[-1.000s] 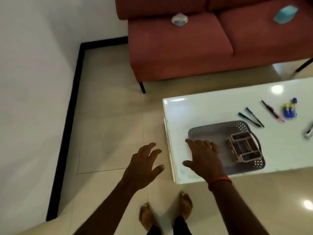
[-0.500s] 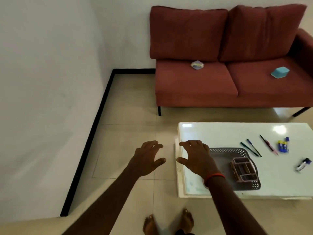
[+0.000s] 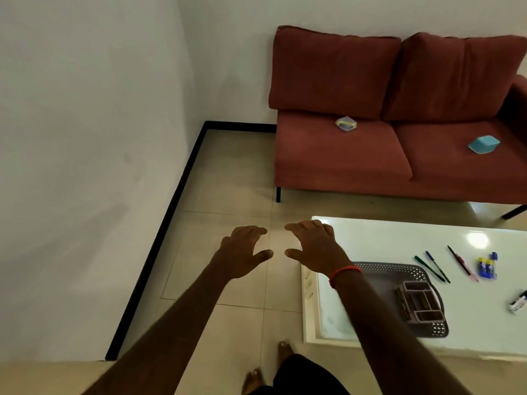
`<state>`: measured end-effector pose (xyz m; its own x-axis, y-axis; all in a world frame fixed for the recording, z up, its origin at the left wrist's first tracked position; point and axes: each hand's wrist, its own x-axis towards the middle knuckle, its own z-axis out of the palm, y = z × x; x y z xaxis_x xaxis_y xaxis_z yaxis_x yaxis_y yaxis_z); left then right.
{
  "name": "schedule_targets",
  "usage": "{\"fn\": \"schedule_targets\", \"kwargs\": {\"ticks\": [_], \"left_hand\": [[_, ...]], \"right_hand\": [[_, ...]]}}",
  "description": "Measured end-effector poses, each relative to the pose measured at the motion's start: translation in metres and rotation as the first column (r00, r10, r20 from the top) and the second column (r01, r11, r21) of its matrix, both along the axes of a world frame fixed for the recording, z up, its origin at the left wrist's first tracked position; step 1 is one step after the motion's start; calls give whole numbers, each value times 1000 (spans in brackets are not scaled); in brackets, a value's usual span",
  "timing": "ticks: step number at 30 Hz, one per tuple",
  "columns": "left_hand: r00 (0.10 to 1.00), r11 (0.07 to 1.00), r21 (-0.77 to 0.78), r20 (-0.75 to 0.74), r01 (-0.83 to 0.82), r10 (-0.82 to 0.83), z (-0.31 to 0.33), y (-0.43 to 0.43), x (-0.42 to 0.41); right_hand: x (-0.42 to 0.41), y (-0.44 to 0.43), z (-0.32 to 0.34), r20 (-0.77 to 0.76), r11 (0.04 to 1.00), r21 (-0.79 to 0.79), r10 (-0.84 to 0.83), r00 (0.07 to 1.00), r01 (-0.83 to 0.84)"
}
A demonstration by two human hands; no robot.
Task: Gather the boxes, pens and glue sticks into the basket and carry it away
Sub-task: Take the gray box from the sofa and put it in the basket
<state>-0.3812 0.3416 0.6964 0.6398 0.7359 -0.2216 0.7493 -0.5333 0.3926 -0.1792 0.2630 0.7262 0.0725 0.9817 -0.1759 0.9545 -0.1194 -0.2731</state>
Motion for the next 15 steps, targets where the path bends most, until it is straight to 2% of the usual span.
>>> {"fn": "schedule_targets", "kwargs": {"ticks": [7, 15], "left_hand": [[999, 999, 27, 39, -34, 33, -3, 41, 22], [1000, 994, 105, -6, 19, -18, -8, 121, 76]], "right_hand": [[17, 48, -12, -16, 999, 22, -38, 999, 38], [73, 119, -21, -31, 995, 22, -94, 995, 94]]}}
